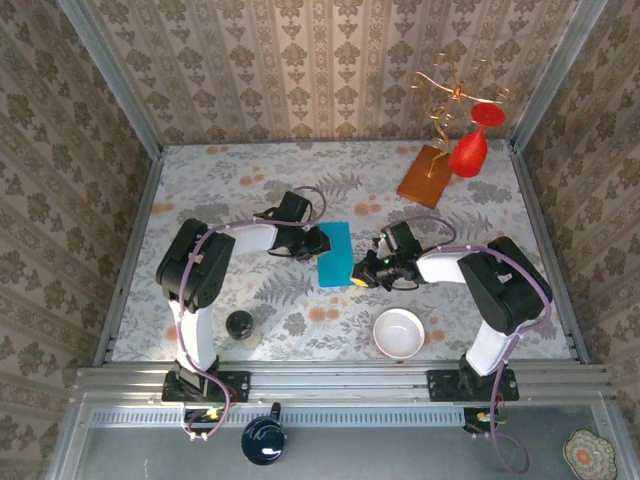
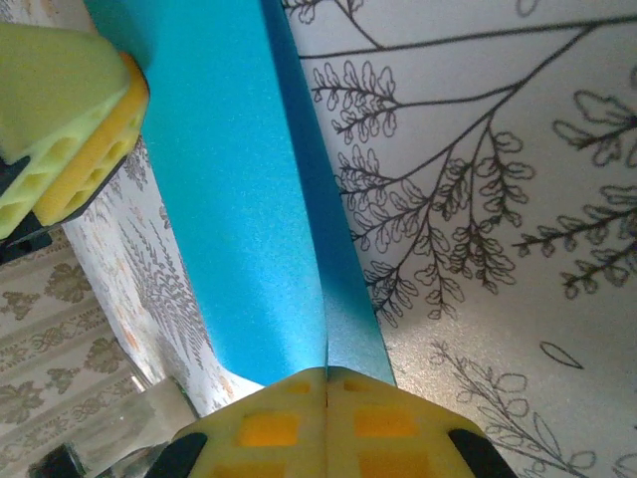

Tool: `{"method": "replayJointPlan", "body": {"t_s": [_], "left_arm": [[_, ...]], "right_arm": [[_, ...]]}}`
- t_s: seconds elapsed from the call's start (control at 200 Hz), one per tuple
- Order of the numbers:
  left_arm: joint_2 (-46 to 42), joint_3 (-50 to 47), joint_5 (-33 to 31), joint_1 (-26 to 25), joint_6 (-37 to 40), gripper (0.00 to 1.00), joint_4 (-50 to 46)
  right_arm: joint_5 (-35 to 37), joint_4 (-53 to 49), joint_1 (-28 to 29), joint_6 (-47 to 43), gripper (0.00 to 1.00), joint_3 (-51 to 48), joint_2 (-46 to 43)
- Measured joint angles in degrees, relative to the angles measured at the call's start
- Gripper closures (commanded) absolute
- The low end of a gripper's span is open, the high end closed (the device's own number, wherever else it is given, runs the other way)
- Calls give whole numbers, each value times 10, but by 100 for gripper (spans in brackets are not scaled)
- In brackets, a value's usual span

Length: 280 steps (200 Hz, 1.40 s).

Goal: Fold a paper plane with a square sheet of paper (pick it up from the middle)
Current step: Fold the triangle a second time at the center of the table.

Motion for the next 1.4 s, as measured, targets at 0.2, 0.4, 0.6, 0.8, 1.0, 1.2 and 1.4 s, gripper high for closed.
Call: {"method": "replayJointPlan", "body": {"t_s": [0.2,0.4,0.6,0.8,1.0,1.2,1.4], "left_arm": [[-9,24,0,5,15,76,-24],[-4,52,0,19,26,81,-25],[22,59,-6,19,33,85,-41],[38,64,-5,20,40,87,-54],[40,66,-5,20,46,89,-59],[40,67,-5,20,50,91,-61],[41,69,-5,20,54,92,-63]], "right_arm": [[8,-13,0,-4,100,0,-18],[8,-19,0,-4,100,0,-23],[7,-22,0,-6,100,1,-23],[0,-23,3,-13,100,14,-23],[-10,-20,14,-15,100,52,-12],[-10,-6,32,-15,100,97,28],[0,19,38,-15,100,115,58]]}}
